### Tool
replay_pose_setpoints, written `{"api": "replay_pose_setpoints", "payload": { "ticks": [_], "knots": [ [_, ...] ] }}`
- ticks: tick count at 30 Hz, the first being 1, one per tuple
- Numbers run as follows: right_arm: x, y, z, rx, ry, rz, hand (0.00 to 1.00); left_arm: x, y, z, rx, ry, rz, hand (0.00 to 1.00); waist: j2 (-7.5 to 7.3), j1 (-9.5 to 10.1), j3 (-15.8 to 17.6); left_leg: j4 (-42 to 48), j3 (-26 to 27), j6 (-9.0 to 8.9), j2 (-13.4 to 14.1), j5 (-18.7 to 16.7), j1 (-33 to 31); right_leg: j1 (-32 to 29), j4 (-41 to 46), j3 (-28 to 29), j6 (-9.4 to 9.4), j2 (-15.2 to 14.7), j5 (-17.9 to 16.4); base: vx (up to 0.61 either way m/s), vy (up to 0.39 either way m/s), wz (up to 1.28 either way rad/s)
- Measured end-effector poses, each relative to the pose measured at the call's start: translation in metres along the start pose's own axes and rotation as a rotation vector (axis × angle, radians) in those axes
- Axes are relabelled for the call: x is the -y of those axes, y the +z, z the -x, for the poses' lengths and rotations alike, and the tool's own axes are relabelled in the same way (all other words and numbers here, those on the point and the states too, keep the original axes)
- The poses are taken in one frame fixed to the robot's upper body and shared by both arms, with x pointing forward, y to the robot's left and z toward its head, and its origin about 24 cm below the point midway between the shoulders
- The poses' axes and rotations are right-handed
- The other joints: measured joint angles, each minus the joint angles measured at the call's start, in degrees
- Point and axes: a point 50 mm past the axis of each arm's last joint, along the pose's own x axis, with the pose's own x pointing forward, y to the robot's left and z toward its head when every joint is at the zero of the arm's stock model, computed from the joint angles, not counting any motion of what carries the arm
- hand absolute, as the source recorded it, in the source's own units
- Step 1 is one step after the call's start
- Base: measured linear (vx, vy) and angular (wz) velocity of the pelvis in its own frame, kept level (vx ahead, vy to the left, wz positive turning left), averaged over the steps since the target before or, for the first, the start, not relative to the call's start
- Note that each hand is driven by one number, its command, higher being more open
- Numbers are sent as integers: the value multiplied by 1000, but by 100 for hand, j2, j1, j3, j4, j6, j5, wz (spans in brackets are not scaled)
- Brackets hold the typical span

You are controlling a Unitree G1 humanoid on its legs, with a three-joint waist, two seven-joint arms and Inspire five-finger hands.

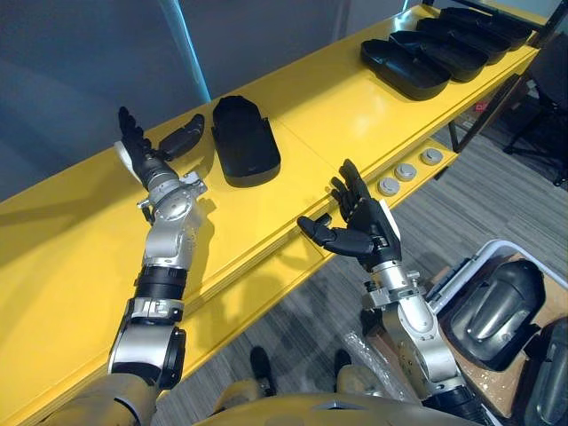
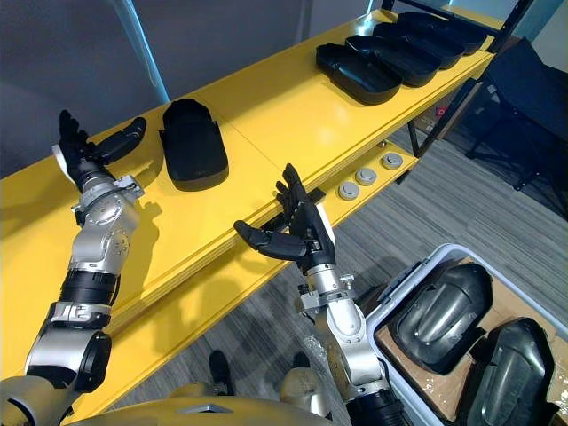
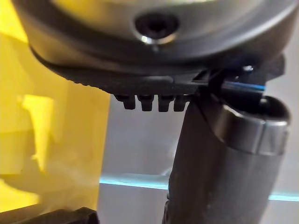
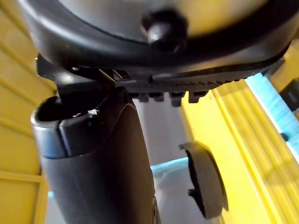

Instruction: Walk over and take three plastic housings, then place them on the shelf

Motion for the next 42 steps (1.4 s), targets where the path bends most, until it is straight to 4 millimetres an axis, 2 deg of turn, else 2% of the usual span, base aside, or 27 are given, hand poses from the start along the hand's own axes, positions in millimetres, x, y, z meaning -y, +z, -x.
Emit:
{"api": "replay_pose_setpoints", "payload": {
  "ticks": [4, 7, 8, 10, 14, 20, 24, 26, 28, 32, 35, 36, 42],
  "knots": [
    [37, 9, -23, -5, -87, 84, 100, -1, 5, 16, 31, -67, 47, 100, -1, 56, -4, -1, -104, 6, 0, 62, 0, 43, 0, -78, -1, 2, 29, -39, 24, 10],
    [65, 29, -45, 35, -169, 144, 100, 4, 6, 46, 41, -221, 101, 100, 14, 136, -24, 0, -280, 8, -6, 109, -62, 90, -7, -270, -6, 4, 41, -42, 23, 29],
    [71, 39, -52, 52, -182, 162, 100, 7, 4, 58, 38, -288, 111, 100, 30, 202, -35, 0, -336, 10, -7, 143, -96, 92, -10, -344, -9, 7, 44, -49, 26, 31],
    [76, 49, -63, 64, -178, 188, 100, 7, -2, 71, 20, -367, 102, 100, 60, 274, -54, 0, -445, 4, -7, 180, -121, 125, -14, -443, -12, 12, 46, -37, 14, 29],
    [87, 60, -85, 23, -189, 197, 100, 5, -15, 83, -31, -470, 91, 100, 98, 449, -82, -1, -645, -27, -14, 242, -183, 180, -9, -653, -14, 18, 47, -41, 12, 27],
    [116, 60, -100, -78, -267, 179, 100, -3, -24, 89, -59, -595, 45, 100, 92, 733, -72, -2, -880, -8, -60, 330, -299, 223, -10, -902, -10, -1, 50, -37, 17, 26],
    [125, 67, -121, -118, -276, 116, 100, -4, -24, 88, -55, -686, 3, 100, 64, 872, 0, -1, -903, 19, -60, 342, -338, 209, -10, -902, -11, 1, 67, -18, 5, 5],
    [129, 83, -133, -101, -272, 100, 100, 0, -21, 88, -48, -728, 6, 100, 76, 905, 126, 0, -912, 24, -50, 359, -378, 186, -4, -927, -20, 7, 74, -35, -3, 8],
    [127, 111, -151, -53, -244, 114, 100, 3, -19, 84, -50, -765, 22, 100, 87, 948, 375, 1, -906, 12, -19, 380, -460, 109, 6, -943, -20, 8, 92, -46, -2, 5],
    [124, 146, -168, 2, -203, 126, 100, 14, -21, 79, -72, -803, 48, 100, 112, 1093, 614, 18, -914, -21, 32, 463, -669, -85, 20, -979, -19, 50, 138, -6, -37, 5],
    [117, 154, -174, 11, -152, 133, 100, 16, -19, 79, -66, -825, 50, 100, 103, 1158, 768, 21, -910, -36, 29, 477, -698, -133, 74, -984, -50, 43, 114, 44, -50, 3],
    [115, 153, -176, -3, -133, 140, 100, 17, -18, 79, -64, -835, 67, 100, 91, 1196, 785, 25, -918, 5, 28, 513, -754, -195, 120, -992, -81, 38, 89, 64, -50, 4],
    [113, 150, -182, -69, -102, 154, 100, 22, -14, 74, -61, -842, 134, 100, 91, 1253, 888, 27, -984, -14, 11, 510, -695, -207, 367, -1042, -120, -7, -103, 49, -52, 7]
  ]
}}
